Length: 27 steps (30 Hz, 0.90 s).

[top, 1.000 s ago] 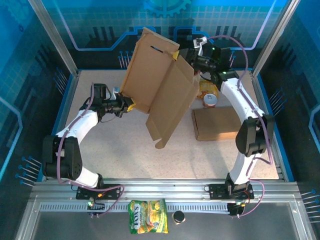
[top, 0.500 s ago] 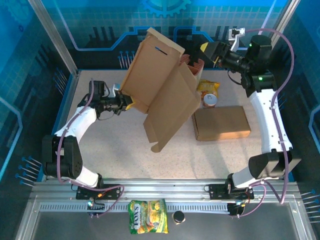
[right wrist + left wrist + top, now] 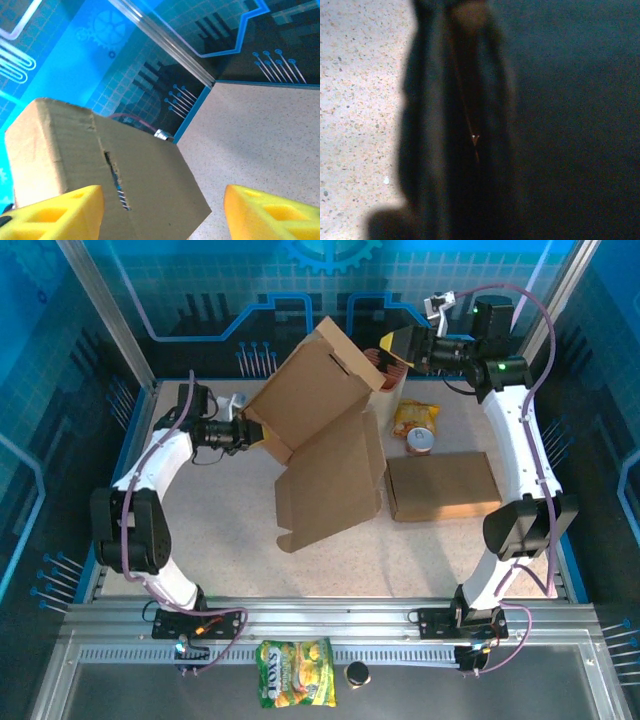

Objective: Fold the paper box

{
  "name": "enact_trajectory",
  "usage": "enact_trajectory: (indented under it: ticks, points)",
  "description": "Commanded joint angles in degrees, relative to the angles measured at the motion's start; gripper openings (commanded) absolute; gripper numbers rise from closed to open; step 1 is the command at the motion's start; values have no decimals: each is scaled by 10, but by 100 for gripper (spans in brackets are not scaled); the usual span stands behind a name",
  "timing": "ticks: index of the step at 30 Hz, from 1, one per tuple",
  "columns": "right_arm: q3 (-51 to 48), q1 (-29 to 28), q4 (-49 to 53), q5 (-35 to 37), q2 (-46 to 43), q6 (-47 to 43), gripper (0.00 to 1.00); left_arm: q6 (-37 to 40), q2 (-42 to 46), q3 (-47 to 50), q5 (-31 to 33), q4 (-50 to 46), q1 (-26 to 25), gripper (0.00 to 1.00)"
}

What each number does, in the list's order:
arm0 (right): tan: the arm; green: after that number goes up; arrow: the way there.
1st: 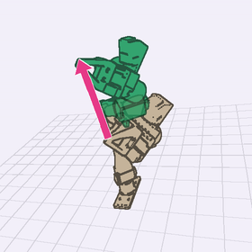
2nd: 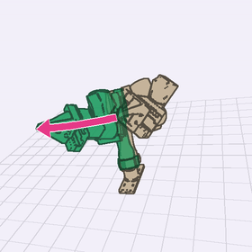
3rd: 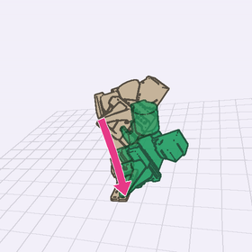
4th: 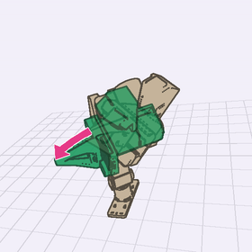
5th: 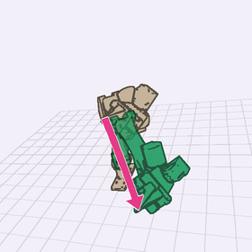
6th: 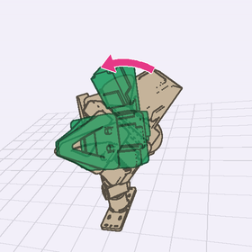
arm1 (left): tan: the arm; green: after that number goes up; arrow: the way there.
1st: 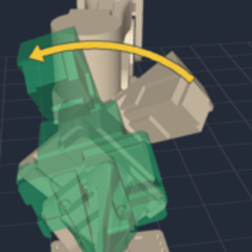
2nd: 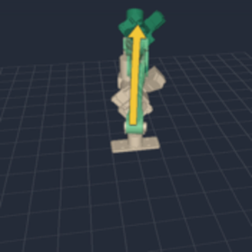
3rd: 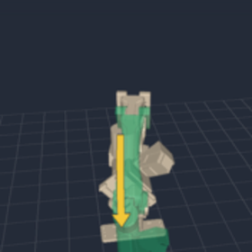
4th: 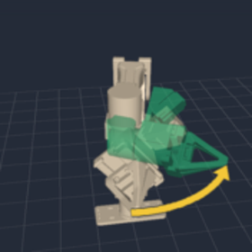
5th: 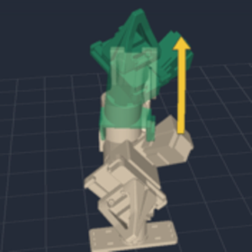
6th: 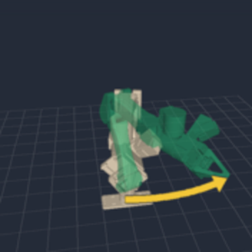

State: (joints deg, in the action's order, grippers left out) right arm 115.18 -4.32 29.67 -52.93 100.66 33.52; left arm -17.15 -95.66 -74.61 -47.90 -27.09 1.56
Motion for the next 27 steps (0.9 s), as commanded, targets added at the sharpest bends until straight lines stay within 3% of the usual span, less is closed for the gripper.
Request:
enact_trajectory:
  ticks: [1,16,27]
  points:
    - [23,-14,23,-34,-2,-58,67,49,-24,-35,-30,-49,5,0]
    - [60,-72,2,-54,44,-73,67,98,-72,-82,-33,-118,5,0]
    - [78,-95,99,-27,39,-149,66,97,-79,-93,-20,-131,3,0]
